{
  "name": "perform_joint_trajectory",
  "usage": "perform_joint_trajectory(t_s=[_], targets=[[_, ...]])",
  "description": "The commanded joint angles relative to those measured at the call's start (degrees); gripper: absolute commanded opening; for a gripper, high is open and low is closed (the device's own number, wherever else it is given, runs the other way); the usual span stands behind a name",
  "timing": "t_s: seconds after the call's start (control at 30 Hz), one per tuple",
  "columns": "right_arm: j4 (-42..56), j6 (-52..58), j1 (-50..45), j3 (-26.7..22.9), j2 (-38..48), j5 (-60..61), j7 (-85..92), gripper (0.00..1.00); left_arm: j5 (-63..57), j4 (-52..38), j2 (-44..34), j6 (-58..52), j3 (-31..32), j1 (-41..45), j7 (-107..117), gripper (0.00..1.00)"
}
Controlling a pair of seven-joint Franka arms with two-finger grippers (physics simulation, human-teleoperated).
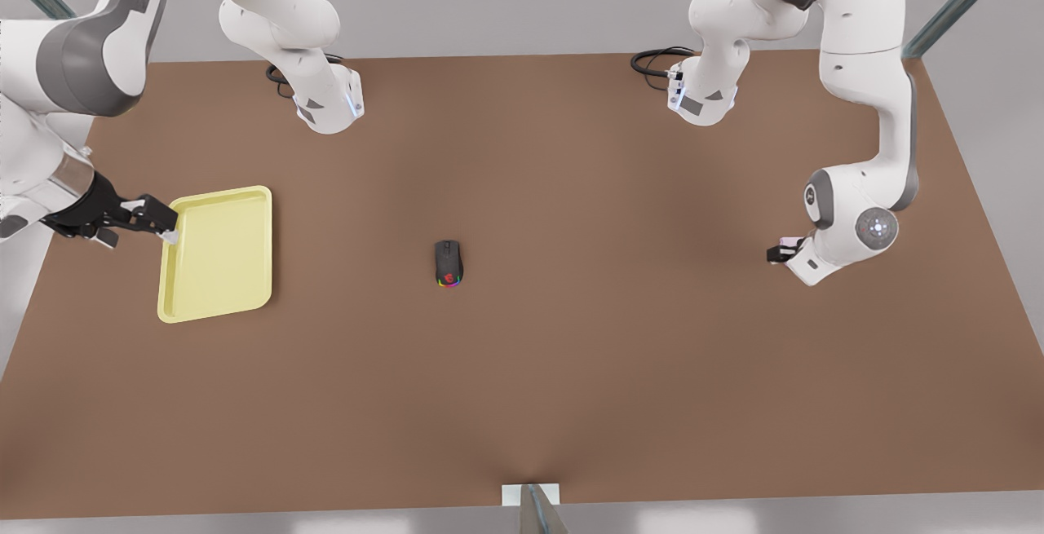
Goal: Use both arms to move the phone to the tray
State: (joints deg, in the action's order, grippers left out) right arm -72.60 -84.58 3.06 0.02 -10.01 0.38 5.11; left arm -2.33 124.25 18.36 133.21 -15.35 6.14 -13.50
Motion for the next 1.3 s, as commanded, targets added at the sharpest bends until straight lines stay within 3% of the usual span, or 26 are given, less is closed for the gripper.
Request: perform_joint_trajectory(t_s=[0.0, 0.27, 0.5, 1.13, 1.27], targets=[[-0.08, 2.13, -0.16, 0.06, -0.19, -1.96, 1.04, 1.00, 0.13, 0.55, 0.62, 9.87, -0.55, -0.08, -8.03, 1.00], [-0.70, -0.77, -0.95, 0.15, -0.37, -1.96, 0.77, 1.00, 0.30, 5.47, 0.88, 13.56, -3.10, -1.48, -10.58, 1.00], [-0.35, -1.38, -0.95, 0.15, -1.68, -1.78, 0.51, 1.00, 10.41, 7.23, 1.15, 13.56, -3.98, -2.62, -15.59, 1.00], [-0.26, -2.26, -0.86, 0.15, -2.74, -1.79, 0.60, 1.00, 10.68, 7.32, 5.89, 13.83, -4.86, -3.15, -23.41, 1.00], [-0.26, -2.26, -0.86, 0.15, -2.74, -1.70, 0.60, 1.00, 10.76, 7.23, 6.33, 13.83, -4.77, -3.15, -23.41, 0.91]])
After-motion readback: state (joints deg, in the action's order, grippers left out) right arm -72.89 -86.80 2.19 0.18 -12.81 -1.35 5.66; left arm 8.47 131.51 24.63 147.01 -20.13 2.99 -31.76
